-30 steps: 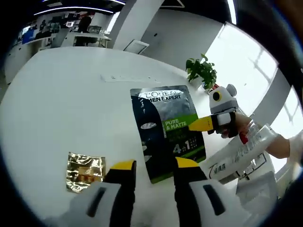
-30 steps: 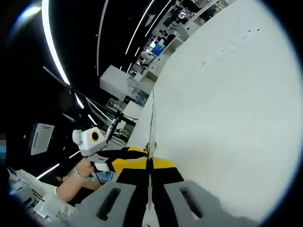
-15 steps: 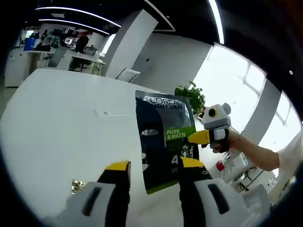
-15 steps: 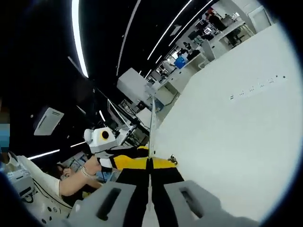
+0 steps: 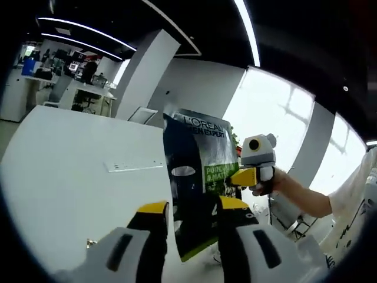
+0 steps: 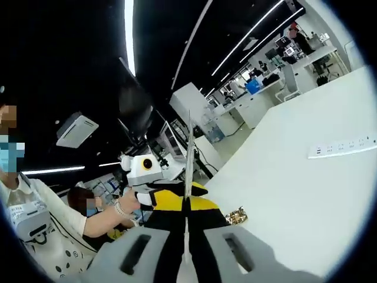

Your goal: Arrange the skincare products in the storage area until every visible bottle or jar stands upright without overlapping.

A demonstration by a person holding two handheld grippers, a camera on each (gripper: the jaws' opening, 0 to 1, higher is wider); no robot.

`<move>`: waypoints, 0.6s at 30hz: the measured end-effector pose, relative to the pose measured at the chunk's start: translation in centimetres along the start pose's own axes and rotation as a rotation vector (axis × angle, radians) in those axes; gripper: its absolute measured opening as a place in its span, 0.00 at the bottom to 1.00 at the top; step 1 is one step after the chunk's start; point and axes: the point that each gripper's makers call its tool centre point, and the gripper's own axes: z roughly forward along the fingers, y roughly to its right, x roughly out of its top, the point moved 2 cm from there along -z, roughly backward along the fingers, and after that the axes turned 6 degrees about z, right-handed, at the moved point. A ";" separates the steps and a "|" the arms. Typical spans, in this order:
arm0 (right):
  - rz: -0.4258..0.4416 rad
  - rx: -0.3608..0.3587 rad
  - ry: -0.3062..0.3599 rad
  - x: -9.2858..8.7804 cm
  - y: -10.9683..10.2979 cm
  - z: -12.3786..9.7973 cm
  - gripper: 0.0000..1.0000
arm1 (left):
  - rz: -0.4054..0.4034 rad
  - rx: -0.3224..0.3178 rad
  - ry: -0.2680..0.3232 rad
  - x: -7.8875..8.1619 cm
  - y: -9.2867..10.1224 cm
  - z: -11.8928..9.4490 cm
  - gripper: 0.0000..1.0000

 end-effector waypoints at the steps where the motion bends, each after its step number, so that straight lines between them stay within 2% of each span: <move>1: -0.007 0.005 -0.004 -0.1 -0.3 0.0 0.01 | -0.004 -0.009 0.009 0.2 0.3 -0.2 0.26; 4: -0.008 0.021 -0.010 -0.5 -1.1 -0.1 0.01 | 0.005 -0.046 0.022 0.6 1.4 -1.2 0.20; 10: -0.002 0.055 -0.016 -1.1 -2.3 -0.5 0.01 | 0.001 -0.087 0.012 0.3 2.9 -2.5 0.14; 18: 0.026 0.082 -0.009 -2.0 -3.6 -1.0 0.01 | -0.005 -0.145 0.030 0.4 4.9 -4.1 0.05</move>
